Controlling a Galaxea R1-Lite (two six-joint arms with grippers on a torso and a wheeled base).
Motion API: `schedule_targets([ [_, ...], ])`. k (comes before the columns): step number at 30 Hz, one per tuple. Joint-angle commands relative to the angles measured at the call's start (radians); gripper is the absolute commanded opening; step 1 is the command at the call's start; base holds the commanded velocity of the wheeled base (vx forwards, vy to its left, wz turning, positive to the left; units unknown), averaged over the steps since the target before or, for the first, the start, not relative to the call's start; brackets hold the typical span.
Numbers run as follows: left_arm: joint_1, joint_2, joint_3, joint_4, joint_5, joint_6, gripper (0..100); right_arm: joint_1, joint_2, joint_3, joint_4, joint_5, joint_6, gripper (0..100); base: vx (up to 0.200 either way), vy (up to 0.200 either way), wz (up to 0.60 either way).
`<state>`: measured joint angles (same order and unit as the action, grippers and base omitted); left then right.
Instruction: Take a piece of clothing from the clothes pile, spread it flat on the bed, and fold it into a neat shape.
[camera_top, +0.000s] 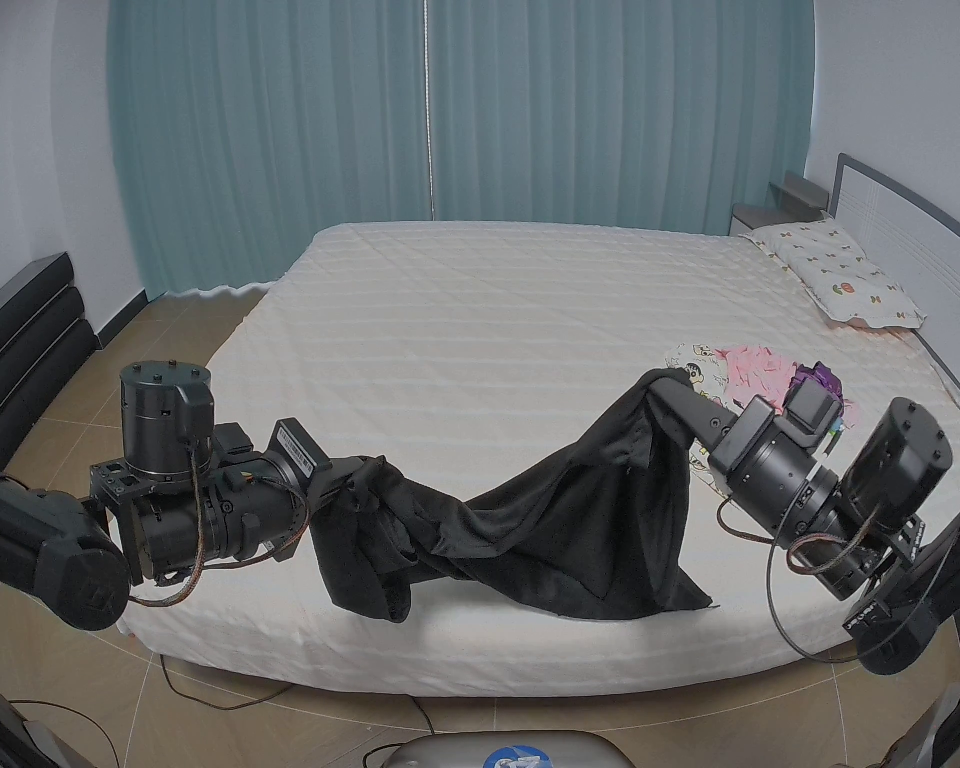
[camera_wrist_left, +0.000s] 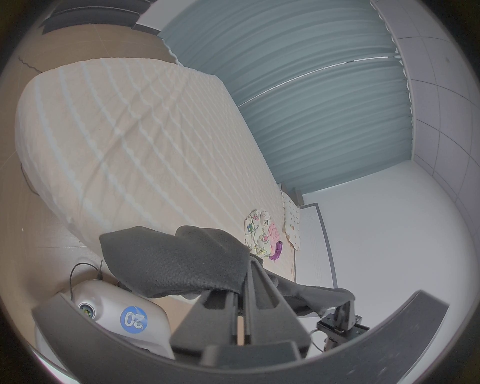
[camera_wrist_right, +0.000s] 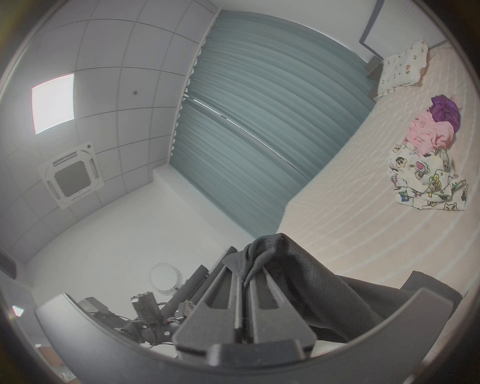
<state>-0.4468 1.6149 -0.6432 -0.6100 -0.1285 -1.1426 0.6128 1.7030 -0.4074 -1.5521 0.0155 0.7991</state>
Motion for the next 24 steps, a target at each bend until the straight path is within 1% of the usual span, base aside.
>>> schedule_targets([
  [1, -0.021, -0.142, -0.023, 0.042, -0.008, -0.002, 0, -0.018, -0.304, -0.01, 0.092, 0.072, -0.032, 0, -0.2, 0.0, 0.0],
  [3, -0.021, -0.182, -0.052, 0.076, -0.014, -0.006, 0, -0.054, -0.394, -0.047, 0.21, 0.104, -0.029, 0, 0.0, 0.0, 0.0],
  [6, -0.02, -0.208, -0.099, 0.148, -0.016, -0.006, 0, -0.11, -0.462, -0.125, 0.351, 0.115, -0.024, 0, 0.0, 0.0, 0.0],
  [8, -0.016, -0.201, -0.136, 0.197, -0.016, -0.008, 0, -0.173, -0.462, -0.198, 0.435, 0.118, -0.023, 0, 0.0, 0.0, 0.0],
  [12, -0.006, -0.164, -0.165, 0.23, -0.016, -0.023, 0, -0.268, -0.396, -0.323, 0.538, 0.123, 0.005, 0, 0.0, 0.0, 0.0],
  [13, -0.004, -0.162, -0.165, 0.23, -0.016, -0.025, 0, -0.269, -0.393, -0.326, 0.54, 0.123, 0.006, 0, 0.0, 0.0, 0.0],
  [14, 0.0, -0.125, -0.174, 0.23, -0.014, -0.029, 0, -0.298, -0.352, -0.376, 0.569, 0.121, 0.017, 0, 0.0, 0.0, 0.0],
  [15, 0.0, -0.121, -0.176, 0.23, -0.014, -0.029, 0, -0.3, -0.347, -0.381, 0.57, 0.121, 0.017, 0, 0.0, 0.0, 0.0],
  [16, 0.01, -0.076, -0.19, 0.23, -0.016, -0.031, 0, -0.326, -0.289, -0.416, 0.584, 0.116, 0.017, 0, 0.0, 0.0, 0.0],
  [17, 0.01, -0.076, -0.19, 0.23, -0.016, -0.031, 0, -0.326, -0.289, -0.416, 0.584, 0.116, 0.017, 0, 0.0, 0.0, 0.0],
  [18, 0.016, -0.024, -0.21, 0.231, -0.016, -0.032, 0, -0.341, -0.232, -0.441, 0.583, 0.11, 0.017, 0, 0.0, 0.0, 0.0],
  [24, 0.036, 0.089, -0.23, 0.225, -0.019, -0.034, 0, -0.344, -0.095, -0.453, 0.573, 0.106, 0.008, 0, 0.0, 0.0, 0.0],
])
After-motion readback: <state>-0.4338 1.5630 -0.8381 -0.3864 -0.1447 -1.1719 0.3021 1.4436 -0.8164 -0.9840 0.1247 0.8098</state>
